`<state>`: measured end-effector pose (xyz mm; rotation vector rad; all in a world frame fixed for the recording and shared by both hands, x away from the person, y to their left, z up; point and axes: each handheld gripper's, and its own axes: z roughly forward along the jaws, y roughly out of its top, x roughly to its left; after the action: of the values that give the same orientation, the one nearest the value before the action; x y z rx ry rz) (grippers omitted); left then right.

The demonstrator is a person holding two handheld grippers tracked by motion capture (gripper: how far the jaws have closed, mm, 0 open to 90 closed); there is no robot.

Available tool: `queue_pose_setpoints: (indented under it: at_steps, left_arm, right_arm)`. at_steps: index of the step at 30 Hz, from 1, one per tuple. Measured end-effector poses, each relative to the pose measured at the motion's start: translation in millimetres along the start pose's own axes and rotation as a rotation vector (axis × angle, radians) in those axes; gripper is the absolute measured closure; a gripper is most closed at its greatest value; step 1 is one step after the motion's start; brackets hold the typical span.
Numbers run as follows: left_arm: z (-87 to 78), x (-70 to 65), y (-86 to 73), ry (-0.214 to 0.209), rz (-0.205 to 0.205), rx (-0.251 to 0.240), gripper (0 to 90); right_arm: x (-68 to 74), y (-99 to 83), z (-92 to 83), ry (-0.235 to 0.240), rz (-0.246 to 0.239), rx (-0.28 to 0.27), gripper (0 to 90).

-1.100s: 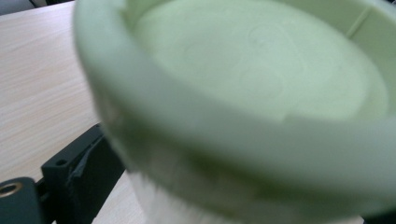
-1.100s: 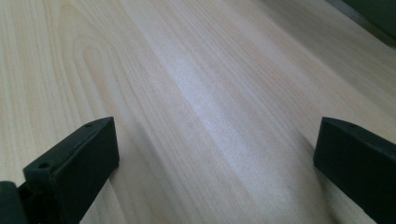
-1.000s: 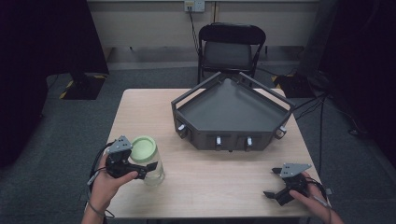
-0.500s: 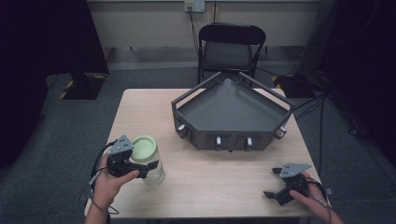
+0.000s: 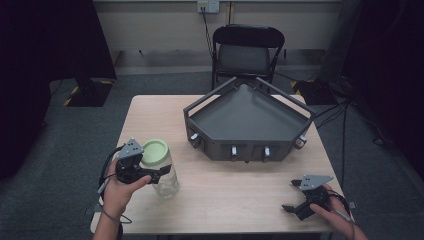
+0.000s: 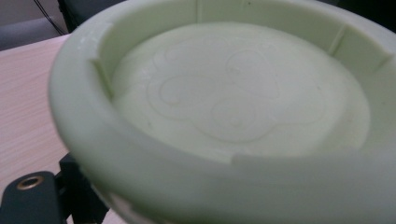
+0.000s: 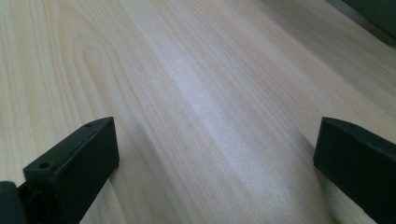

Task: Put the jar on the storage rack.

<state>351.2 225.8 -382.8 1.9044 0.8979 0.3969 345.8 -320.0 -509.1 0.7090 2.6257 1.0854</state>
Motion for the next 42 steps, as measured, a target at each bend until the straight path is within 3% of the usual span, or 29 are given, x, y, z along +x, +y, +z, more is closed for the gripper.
queue_pose_setpoints:
  at_steps: [15, 29, 42]
  left_arm:
    - [21.0, -15.4, 45.3, -0.037, 0.006, 0.010, 10.5]
    - [48.0, -24.8, 68.5, -0.073, 0.002, 0.008, 10.6]
    - [69.6, -38.5, 93.4, -0.102, 0.041, 0.017, 10.6]
  right_arm:
    - [0.5, -0.2, -0.1, -0.004, 0.004, -0.001, 0.0]
    - [0.7, -0.3, -0.3, -0.005, 0.006, 0.000, 0.0]
    - [0.8, -0.3, -0.3, -0.005, 0.007, 0.000, 0.0]
